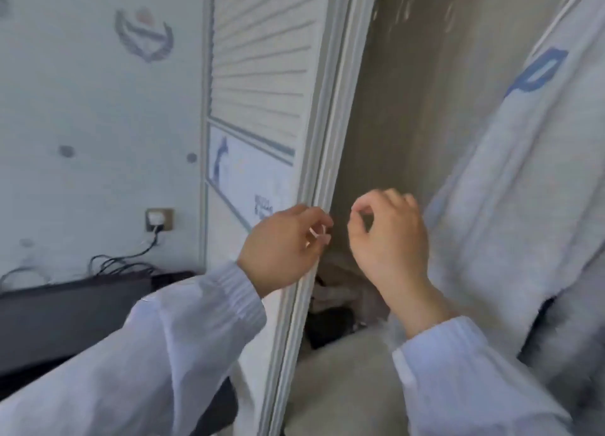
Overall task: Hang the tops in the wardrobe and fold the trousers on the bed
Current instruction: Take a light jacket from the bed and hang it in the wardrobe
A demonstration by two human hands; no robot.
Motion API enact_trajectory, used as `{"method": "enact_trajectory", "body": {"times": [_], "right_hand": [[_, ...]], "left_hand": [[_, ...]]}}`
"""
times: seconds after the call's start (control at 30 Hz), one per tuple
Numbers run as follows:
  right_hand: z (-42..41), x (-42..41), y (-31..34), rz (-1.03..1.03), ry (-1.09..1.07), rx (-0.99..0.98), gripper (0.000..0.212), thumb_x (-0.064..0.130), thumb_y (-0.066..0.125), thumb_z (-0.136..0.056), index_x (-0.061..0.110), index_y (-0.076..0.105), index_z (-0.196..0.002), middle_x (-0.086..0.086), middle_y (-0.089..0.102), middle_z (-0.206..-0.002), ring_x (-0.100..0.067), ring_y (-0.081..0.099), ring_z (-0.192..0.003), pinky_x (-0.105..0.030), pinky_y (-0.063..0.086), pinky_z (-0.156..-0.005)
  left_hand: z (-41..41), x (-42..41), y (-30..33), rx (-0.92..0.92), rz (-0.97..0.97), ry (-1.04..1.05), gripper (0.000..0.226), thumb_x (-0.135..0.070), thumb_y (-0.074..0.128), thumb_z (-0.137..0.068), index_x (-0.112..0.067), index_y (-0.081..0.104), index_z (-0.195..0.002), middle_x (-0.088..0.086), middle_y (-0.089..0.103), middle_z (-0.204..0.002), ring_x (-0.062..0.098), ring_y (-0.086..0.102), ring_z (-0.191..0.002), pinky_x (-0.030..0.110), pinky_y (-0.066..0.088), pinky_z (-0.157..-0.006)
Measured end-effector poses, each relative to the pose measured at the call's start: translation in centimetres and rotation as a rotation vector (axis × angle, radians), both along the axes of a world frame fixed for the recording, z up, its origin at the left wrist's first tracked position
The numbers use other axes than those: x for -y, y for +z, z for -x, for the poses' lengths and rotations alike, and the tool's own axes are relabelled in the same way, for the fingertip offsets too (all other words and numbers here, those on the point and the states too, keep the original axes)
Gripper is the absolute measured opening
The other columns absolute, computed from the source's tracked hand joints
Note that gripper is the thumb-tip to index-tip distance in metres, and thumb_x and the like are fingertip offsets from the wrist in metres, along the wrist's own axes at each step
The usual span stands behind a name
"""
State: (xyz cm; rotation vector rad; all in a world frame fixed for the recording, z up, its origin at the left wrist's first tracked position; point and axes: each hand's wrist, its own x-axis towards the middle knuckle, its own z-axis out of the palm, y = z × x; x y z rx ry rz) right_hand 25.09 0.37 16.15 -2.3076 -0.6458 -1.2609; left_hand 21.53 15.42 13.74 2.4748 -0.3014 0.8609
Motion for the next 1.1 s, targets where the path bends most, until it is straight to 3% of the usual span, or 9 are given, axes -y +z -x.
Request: {"method": "enact_trajectory", "body": {"times": [0.17,0.3,0.47,0.63,0.73,0.87,1.1], "right_hand": [[11.0,-8.8,-10.8,0.025,0.408,-0.195,0.025,0.027,0.047,-0.081,0.013,0.063,-0.094,-0.003,0.062,-0.09,-0.027,0.054,-0.086,-0.035,0.047,-0.071],[22.8,-16.7,-17.1,0.041,0.695,-0.411,0.024,0.021,0.057,-0.08,0.013,0.061,-0.102,-0.003,0.061,-0.098,-0.025,0.052,-0.091,-0.035,0.047,-0.074],[39.1,-25.1,-23.3,0.253,1.035,-0.568,0.029,0.015,0.063,-0.079,0.012,0.06,-0.107,-0.006,0.06,-0.101,-0.027,0.05,-0.092,-0.038,0.046,-0.077],[55.2,-31.0,-29.1,0.508,1.278,-0.66,0.03,0.021,0.057,-0.078,0.01,0.06,-0.106,-0.009,0.061,-0.099,-0.032,0.051,-0.095,-0.036,0.037,-0.086],[63.8,-33.3,-32.2,0.628,1.391,-0.749,0.031,0.02,0.054,-0.073,0.007,0.062,-0.1,-0.011,0.063,-0.095,-0.036,0.053,-0.091,-0.031,0.031,-0.081],[71.8,-35.7,-34.8,0.8,1.509,-0.872,0.028,0.019,0.055,-0.078,0.009,0.061,-0.103,-0.007,0.062,-0.102,-0.03,0.051,-0.099,-0.028,0.031,-0.086],[79.4,-45.7,-38.6,1.007,1.617,-0.902,0.023,0.011,0.06,-0.082,0.011,0.058,-0.105,-0.003,0.059,-0.102,-0.024,0.048,-0.101,-0.029,0.034,-0.088]], "left_hand": [[17.2,-8.0,-7.9,-0.12,-0.059,0.423,0.031,-0.037,0.044,-0.087,-0.028,0.059,-0.113,-0.013,0.061,-0.105,0.006,0.065,-0.086,0.033,0.054,-0.067],[32.5,-12.1,-14.5,-0.268,0.011,0.744,0.031,-0.034,0.054,-0.09,-0.026,0.058,-0.119,-0.009,0.058,-0.112,0.013,0.062,-0.089,0.037,0.054,-0.072],[51.7,-14.1,-20.7,-0.452,0.206,1.098,0.044,-0.03,0.058,-0.089,-0.025,0.049,-0.132,-0.005,0.049,-0.13,0.019,0.048,-0.117,0.029,0.039,-0.09],[70.0,-14.1,-25.6,-0.568,0.415,1.403,0.043,-0.032,0.056,-0.091,-0.028,0.047,-0.132,-0.004,0.046,-0.133,0.02,0.046,-0.121,0.031,0.039,-0.091],[79.2,-14.0,-27.4,-0.614,0.498,1.568,0.042,-0.033,0.055,-0.092,-0.027,0.047,-0.132,-0.004,0.046,-0.133,0.021,0.05,-0.118,0.032,0.041,-0.089],[86.9,-14.8,-29.5,-0.604,0.63,1.735,0.04,-0.03,0.057,-0.09,-0.022,0.05,-0.129,0.0,0.05,-0.127,0.023,0.054,-0.114,0.036,0.046,-0.089],[92.2,-21.5,-33.6,-0.647,0.815,1.842,0.042,-0.03,0.056,-0.091,-0.024,0.047,-0.131,-0.002,0.047,-0.127,0.02,0.052,-0.113,0.03,0.041,-0.086]]}}
